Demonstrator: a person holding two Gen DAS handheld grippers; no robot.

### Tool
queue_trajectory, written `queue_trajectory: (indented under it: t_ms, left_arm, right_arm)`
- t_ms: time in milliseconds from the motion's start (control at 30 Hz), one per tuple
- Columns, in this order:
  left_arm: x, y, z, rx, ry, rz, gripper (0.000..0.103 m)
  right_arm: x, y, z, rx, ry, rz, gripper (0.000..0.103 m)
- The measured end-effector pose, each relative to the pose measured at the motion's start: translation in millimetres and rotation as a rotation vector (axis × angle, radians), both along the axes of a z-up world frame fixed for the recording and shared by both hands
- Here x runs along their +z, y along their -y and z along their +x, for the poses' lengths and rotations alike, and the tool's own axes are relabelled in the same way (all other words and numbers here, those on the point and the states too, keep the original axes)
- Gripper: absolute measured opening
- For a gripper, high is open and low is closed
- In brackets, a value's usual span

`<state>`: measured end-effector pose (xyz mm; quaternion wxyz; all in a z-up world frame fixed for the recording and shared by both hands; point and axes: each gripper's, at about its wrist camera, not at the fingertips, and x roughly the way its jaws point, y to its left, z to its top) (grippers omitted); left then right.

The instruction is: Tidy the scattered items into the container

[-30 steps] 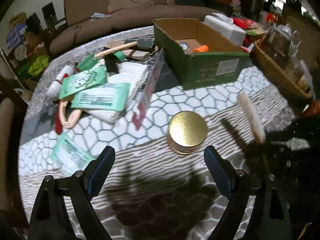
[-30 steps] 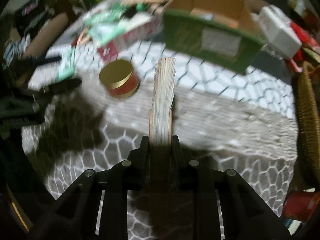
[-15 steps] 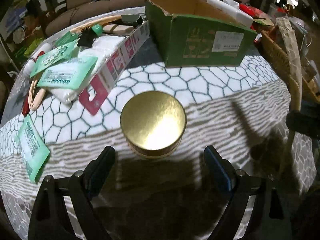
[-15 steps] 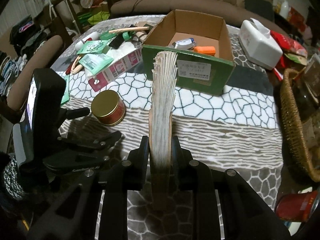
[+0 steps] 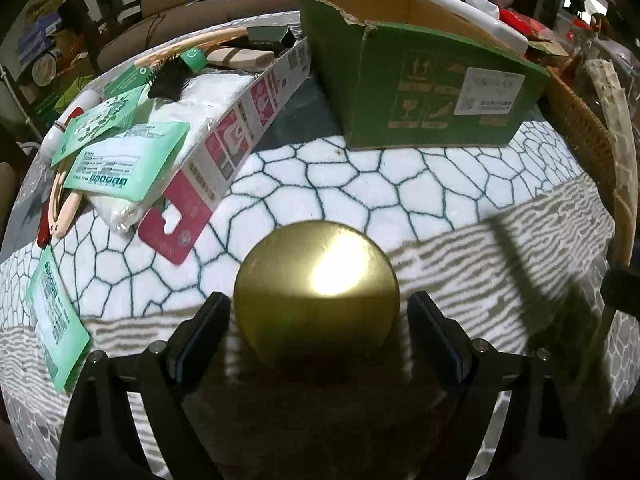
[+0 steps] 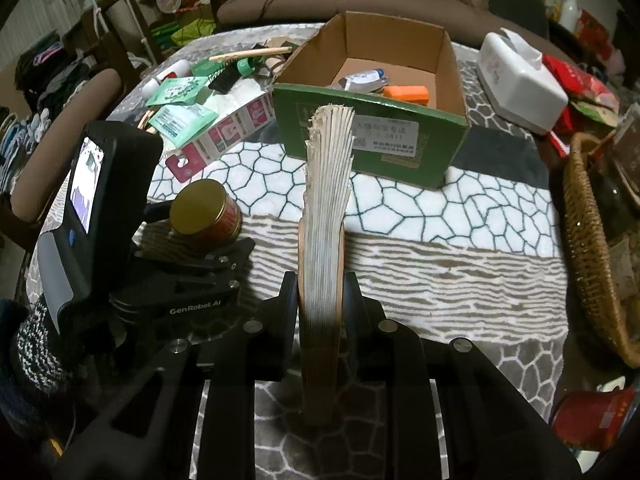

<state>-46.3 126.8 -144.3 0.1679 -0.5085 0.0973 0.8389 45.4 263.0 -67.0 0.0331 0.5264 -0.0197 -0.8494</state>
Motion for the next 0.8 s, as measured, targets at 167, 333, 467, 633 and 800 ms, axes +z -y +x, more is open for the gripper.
queue_trajectory:
  t_ms: [167,333,467,633,800]
  left_arm:
    - [3,0,-3,0.025,0.008,-0.013,0.079]
    - [7,-1,0,0.003,0.003,-0.008,0.064]
    - [9,5,2,0.002,0.007,0.010,0.063]
    - [24,8,11,-0.018,-0.068,-0.018,0.063]
    - [47,20,17,-0.016,-0.143,-0.005,0.063]
  right_arm:
    - [0,-1,0,0.000,-0.001,-0.001,0.021]
    - [1,-3,0,-0.005,-0.002,-0.001,0.021]
    - [1,-3,0,-0.005,-0.005,-0.002,0.021]
    - [1,-2,0,-0.003,-0.006,0.000,0.021]
    - [7,1,1,0.001,-0.021,-0.001,0.021]
